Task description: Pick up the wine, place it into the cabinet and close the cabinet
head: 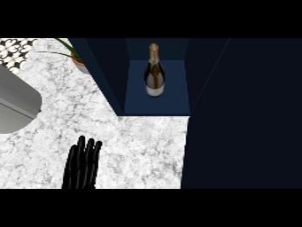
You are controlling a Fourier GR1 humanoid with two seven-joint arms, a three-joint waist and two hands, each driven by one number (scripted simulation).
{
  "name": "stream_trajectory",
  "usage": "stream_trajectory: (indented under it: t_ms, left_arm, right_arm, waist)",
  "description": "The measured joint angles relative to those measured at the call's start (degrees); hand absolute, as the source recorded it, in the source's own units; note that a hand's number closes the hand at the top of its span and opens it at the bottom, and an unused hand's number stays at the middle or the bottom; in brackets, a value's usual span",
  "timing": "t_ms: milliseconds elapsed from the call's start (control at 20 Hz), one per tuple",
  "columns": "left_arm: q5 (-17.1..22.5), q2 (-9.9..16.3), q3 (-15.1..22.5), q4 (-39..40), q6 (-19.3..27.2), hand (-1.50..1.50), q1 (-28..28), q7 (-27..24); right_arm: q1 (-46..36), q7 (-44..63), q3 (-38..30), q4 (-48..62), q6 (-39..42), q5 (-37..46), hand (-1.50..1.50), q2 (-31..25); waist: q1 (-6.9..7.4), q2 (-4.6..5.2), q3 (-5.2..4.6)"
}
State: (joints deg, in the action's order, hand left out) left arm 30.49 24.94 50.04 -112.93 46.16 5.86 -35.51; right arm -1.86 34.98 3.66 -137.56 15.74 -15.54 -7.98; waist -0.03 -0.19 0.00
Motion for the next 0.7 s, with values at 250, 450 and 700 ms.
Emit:
stream_trajectory:
  t_ms: [250, 450, 700]
  left_arm:
    - [1.58, 4.51, -3.06, -3.68, -3.48, -1.5, 3.75, -0.49]
    - [3.8, 7.63, -7.15, -5.16, -7.0, -1.5, 6.6, -1.67]
    - [6.89, 11.21, -12.61, -8.76, -9.98, -1.5, 10.45, -2.33]
  right_arm:
    - [2.38, 1.89, 3.92, -0.15, 0.16, -0.69, 1.5, 1.51]
    - [4.88, 3.7, 7.6, -0.08, -0.44, -1.27, 1.5, 3.21]
    - [7.24, 5.01, 14.26, -0.27, -0.59, -1.66, 1.5, 4.8]
  waist:
    - [-0.07, -0.03, -0.02]
    - [-0.02, -0.01, -0.03]
    - [0.1, -0.08, 0.0]
